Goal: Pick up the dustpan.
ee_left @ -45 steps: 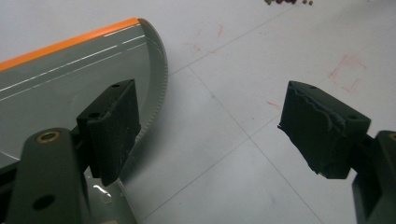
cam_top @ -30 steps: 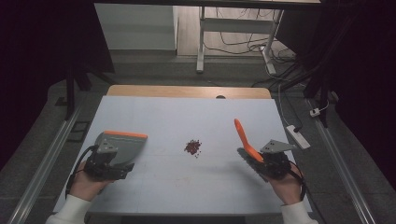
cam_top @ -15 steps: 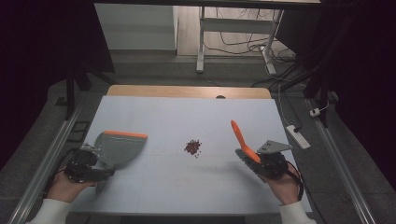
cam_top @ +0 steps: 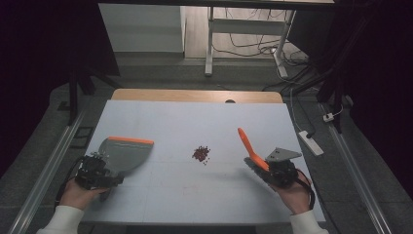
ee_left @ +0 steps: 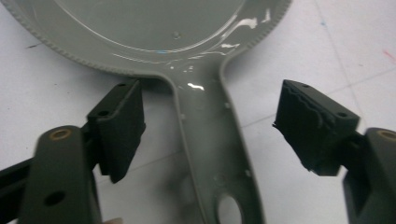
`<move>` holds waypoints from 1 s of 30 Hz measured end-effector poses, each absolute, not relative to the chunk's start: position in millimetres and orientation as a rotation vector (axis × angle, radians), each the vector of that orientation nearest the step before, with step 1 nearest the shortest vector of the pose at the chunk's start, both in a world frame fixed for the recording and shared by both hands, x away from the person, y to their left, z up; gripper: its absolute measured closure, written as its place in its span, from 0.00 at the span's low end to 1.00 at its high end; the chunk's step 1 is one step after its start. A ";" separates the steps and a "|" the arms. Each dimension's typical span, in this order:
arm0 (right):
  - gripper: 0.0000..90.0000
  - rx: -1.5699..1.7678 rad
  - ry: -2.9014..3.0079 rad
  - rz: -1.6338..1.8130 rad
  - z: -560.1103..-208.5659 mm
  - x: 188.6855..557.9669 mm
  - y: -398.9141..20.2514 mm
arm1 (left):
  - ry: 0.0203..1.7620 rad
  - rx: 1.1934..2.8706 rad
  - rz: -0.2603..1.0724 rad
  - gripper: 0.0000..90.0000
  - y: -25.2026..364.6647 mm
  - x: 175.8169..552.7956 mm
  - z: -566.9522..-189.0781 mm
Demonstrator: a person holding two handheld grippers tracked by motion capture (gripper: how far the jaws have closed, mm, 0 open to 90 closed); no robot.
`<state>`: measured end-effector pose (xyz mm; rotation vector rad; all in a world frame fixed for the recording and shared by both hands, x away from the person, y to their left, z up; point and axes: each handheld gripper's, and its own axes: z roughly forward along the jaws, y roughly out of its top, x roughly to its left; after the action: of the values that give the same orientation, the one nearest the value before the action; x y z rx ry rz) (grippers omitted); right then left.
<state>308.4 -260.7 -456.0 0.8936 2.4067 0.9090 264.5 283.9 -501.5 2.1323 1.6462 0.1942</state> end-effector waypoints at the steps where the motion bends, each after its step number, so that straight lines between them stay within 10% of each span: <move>1: 0.78 0.899 2.408 0.913 -456.0 308.4 -261.0 | 1.649 2.128 0.187 0.32 284.3 264.9 -503.0; 19: 0.78 0.908 2.416 0.950 -455.5 308.6 -261.2 | 1.674 2.036 0.166 0.68 292.0 271.3 -520.7; 30: 0.78 0.918 2.404 0.953 -455.9 309.1 -262.8 | 1.666 1.971 0.210 0.69 300.2 269.2 -518.1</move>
<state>309.1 -262.8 -455.9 0.9182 2.4037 0.9530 269.2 300.2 -518.1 1.9708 1.6656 0.2103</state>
